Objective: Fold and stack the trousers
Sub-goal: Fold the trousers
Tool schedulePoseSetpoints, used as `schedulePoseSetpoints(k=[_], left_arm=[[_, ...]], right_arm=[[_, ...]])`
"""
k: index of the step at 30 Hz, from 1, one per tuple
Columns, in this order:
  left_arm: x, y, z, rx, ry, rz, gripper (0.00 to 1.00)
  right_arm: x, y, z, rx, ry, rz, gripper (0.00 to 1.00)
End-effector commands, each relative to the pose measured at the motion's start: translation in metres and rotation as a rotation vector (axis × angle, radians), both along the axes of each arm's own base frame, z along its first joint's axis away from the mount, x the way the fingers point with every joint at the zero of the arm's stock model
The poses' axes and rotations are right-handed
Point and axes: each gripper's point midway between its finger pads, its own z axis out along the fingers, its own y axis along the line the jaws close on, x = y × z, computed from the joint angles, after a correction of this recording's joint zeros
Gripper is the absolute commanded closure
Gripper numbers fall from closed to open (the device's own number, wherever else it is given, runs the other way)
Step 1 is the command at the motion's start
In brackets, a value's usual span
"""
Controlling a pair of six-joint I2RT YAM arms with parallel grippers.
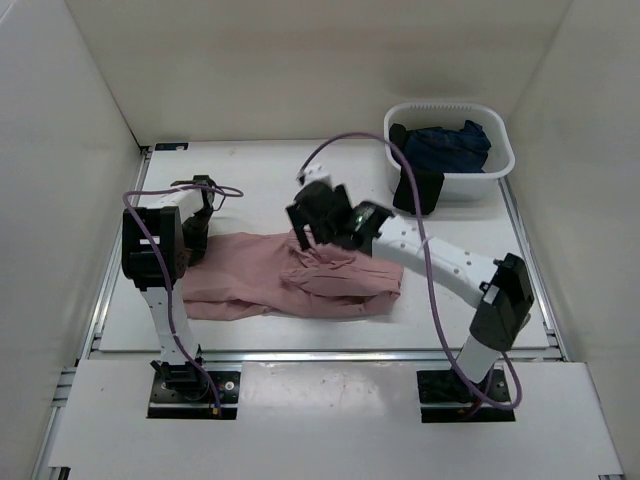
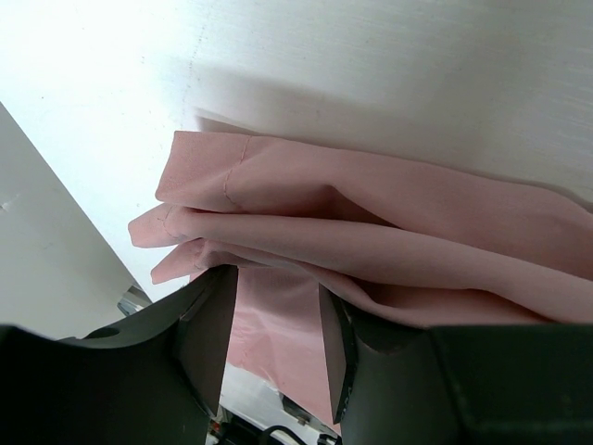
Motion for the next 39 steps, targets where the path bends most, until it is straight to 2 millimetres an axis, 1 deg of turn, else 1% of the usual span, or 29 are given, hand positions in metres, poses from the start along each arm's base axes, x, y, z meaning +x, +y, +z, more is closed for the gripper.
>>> schedulePoseSetpoints(k=[1,2,3,4,6,8,11,13,14,15,16,17,18,19,21,22,23,24,25,28,29,32,33,34,35,36,37,38,39], left_arm=[[-0.002,-0.010,-0.014,-0.062,-0.002,0.020,0.47],[-0.002,-0.010,-0.014,-0.062,-0.002,0.020,0.47],[-0.002,-0.008,-0.013,-0.051,-0.002,0.019,0.47],[-0.005,-0.008,-0.015,-0.051,0.007,0.020,0.47],[-0.005,-0.007,-0.014,-0.042,0.007,0.019,0.47],[-0.008,-0.004,-0.013,-0.042,0.007,0.028,0.47],[-0.008,-0.004,-0.013,-0.042,0.007,0.028,0.46],[-0.009,-0.001,-0.013,-0.042,0.007,0.038,0.46],[-0.009,-0.001,-0.013,-0.042,0.007,0.038,0.46],[-0.009,-0.001,-0.013,-0.042,0.007,0.038,0.46],[-0.009,-0.001,-0.013,-0.042,0.007,0.038,0.46],[-0.009,-0.001,-0.013,-0.042,0.007,0.038,0.46],[-0.009,0.002,-0.013,-0.042,0.006,0.047,0.46],[-0.009,0.002,-0.013,-0.042,0.006,0.047,0.46],[-0.009,0.002,-0.013,-0.042,0.006,0.047,0.46],[-0.009,0.002,-0.013,-0.042,0.006,0.047,0.46],[-0.010,0.005,-0.013,-0.042,0.006,0.056,0.46],[-0.010,0.005,-0.013,-0.042,0.006,0.056,0.46],[-0.010,0.005,-0.013,-0.042,0.006,0.056,0.46],[-0.013,0.005,-0.015,-0.042,0.015,0.056,0.46],[-0.013,0.005,-0.015,-0.042,0.015,0.056,0.46],[-0.013,0.005,-0.015,-0.042,0.015,0.056,0.46],[-0.013,0.005,-0.015,-0.042,0.015,0.056,0.46],[-0.013,0.005,-0.015,-0.042,0.015,0.056,0.46],[-0.016,0.005,-0.016,-0.042,0.025,0.056,0.46],[-0.016,0.005,-0.016,-0.042,0.025,0.056,0.46],[-0.016,0.005,-0.016,-0.042,0.025,0.056,0.46],[-0.016,0.005,-0.016,-0.042,0.025,0.056,0.46],[-0.016,0.005,-0.016,-0.042,0.025,0.056,0.46]], right_arm=[[0.050,-0.044,-0.045,-0.141,0.142,-0.034,0.05],[0.056,-0.045,-0.052,-0.159,0.154,-0.023,0.03],[0.059,-0.047,-0.067,-0.215,0.173,0.018,0.02],[0.066,-0.047,-0.070,-0.211,0.169,0.034,0.02],[0.062,-0.040,-0.076,-0.177,0.205,0.107,0.02],[0.058,-0.039,-0.090,-0.160,0.248,0.136,0.02],[0.054,-0.036,-0.099,-0.133,0.292,0.163,0.02],[0.054,-0.040,-0.106,-0.142,0.314,0.144,0.18],[0.051,-0.042,-0.112,-0.151,0.337,0.133,0.30],[0.056,-0.044,-0.109,-0.154,0.320,0.108,0.63],[0.058,-0.049,-0.109,-0.168,0.313,0.070,0.80],[0.057,-0.051,-0.096,-0.150,0.290,0.058,0.90],[0.055,-0.053,-0.096,-0.146,0.285,0.058,1.00],[0.052,-0.054,-0.085,-0.117,0.274,0.057,1.00],[0.046,-0.052,-0.076,-0.082,0.270,0.077,1.00],[0.041,-0.051,-0.061,-0.065,0.251,0.088,1.00],[0.039,-0.053,-0.055,-0.056,0.240,0.089,1.00],[0.031,-0.054,-0.050,-0.058,0.240,0.101,1.00],[0.025,-0.055,-0.030,-0.019,0.219,0.117,1.00],[0.008,-0.060,-0.009,0.016,0.209,0.146,1.00],[0.000,-0.057,-0.006,0.029,0.221,0.174,1.00],[-0.029,-0.055,-0.023,0.011,0.296,0.227,1.00],[-0.033,-0.052,-0.030,0.027,0.318,0.233,1.00],[-0.047,-0.050,-0.044,0.025,0.364,0.255,1.00],[-0.049,-0.048,-0.055,0.031,0.394,0.239,1.00],[-0.050,-0.040,-0.064,0.047,0.399,0.245,1.00],[-0.054,-0.042,-0.080,0.035,0.426,0.247,1.00],[-0.052,-0.039,-0.084,0.040,0.430,0.238,1.00],[-0.047,-0.040,-0.099,0.006,0.441,0.220,1.00]])
